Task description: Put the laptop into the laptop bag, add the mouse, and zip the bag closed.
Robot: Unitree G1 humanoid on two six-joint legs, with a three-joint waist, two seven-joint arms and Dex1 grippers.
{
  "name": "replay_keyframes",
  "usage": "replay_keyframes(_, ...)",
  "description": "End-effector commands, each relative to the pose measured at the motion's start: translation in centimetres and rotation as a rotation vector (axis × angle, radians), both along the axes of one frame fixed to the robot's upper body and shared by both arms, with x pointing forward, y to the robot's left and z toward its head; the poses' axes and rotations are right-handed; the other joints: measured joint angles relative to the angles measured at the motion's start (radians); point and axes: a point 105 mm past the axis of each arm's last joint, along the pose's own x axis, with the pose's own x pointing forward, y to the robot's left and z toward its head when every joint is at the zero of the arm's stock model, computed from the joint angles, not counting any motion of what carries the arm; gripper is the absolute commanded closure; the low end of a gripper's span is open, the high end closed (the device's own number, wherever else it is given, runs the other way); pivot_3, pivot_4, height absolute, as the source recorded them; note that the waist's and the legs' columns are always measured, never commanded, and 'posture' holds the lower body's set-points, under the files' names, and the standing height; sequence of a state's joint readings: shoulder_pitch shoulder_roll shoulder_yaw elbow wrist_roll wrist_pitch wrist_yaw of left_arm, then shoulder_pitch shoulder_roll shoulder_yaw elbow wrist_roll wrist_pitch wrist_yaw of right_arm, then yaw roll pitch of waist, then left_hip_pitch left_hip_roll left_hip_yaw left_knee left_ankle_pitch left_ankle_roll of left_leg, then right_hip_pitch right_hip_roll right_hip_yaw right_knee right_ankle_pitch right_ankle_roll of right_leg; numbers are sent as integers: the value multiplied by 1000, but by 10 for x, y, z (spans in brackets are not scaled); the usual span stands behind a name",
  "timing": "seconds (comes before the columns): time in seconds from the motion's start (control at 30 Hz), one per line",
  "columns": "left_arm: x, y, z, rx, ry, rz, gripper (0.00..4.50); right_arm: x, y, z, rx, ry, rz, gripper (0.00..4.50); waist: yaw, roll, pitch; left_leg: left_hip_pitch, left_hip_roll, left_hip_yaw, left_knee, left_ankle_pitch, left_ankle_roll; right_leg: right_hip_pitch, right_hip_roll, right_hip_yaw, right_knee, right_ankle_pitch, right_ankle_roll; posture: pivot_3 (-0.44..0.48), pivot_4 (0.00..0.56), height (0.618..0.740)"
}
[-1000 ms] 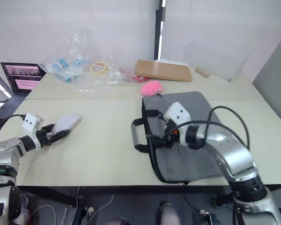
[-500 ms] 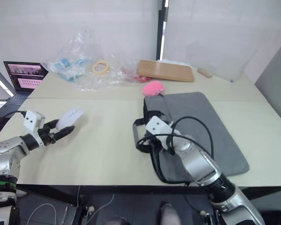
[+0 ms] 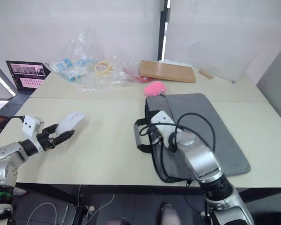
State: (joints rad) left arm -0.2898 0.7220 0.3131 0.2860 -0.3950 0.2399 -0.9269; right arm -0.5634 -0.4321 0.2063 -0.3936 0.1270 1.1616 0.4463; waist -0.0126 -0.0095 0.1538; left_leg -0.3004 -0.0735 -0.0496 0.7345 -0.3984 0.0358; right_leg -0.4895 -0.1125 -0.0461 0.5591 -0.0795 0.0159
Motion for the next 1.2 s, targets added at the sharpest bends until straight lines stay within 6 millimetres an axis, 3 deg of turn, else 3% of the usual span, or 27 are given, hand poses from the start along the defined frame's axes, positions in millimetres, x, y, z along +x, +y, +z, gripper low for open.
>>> replay_keyframes(0.03, -3, -13, 19, 13, -50, -68, 1711, 2, -10, 24, 61, -24, 7, 4477, -1, 0, 0, 0, 0, 0, 0, 0, 0, 0, 0, 0, 0, 0, 0, 0, 150, 740)
replay_keyframes(0.2, -8, -49, 28, 17, -59, -218, 1711, -2, -12, 47, 183, 22, 84, 4477, -3, 0, 0, 0, 0, 0, 0, 0, 0, 0, 0, 0, 0, 0, 0, 0, 150, 740)
replay_keyframes(0.3, -14, -83, 31, 9, -53, -360, 1711, -7, -10, 63, 281, 56, 145, 4477, -4, 0, 0, 0, 1, 0, -1, 0, 0, 0, 0, 0, -1, 0, 0, 0, 150, 740)
replay_keyframes(0.47, -14, -124, 29, -10, -31, -478, 1711, -11, -2, 76, 372, 87, 203, 4477, -9, 0, 0, 0, 1, 1, -1, 0, 0, 0, 0, 2, 0, 0, 0, 0, 150, 740)
replay_keyframes(0.6, -14, -153, 16, -16, 6, -551, 1711, -13, 5, 85, 416, 85, 233, 4477, -24, 0, 0, -1, 4, 2, -1, 0, 0, -1, 0, 5, 1, 0, 0, 0, 150, 740)
replay_keyframes(0.77, 7, -207, 5, -7, -28, -591, 1711, -27, 5, 108, 482, 69, 296, 4477, -15, 0, 0, -2, 2, 1, 1, 0, 1, -1, -1, 5, 1, 1, 1, 0, 150, 740)
replay_keyframes(1.2, 31, -286, -4, 80, -31, -672, 1711, -40, 5, 137, 511, 56, 356, 4477, -6, 0, 0, -4, 2, 3, 3, -1, 3, -1, -1, 6, 1, 2, 2, 0, 150, 740)
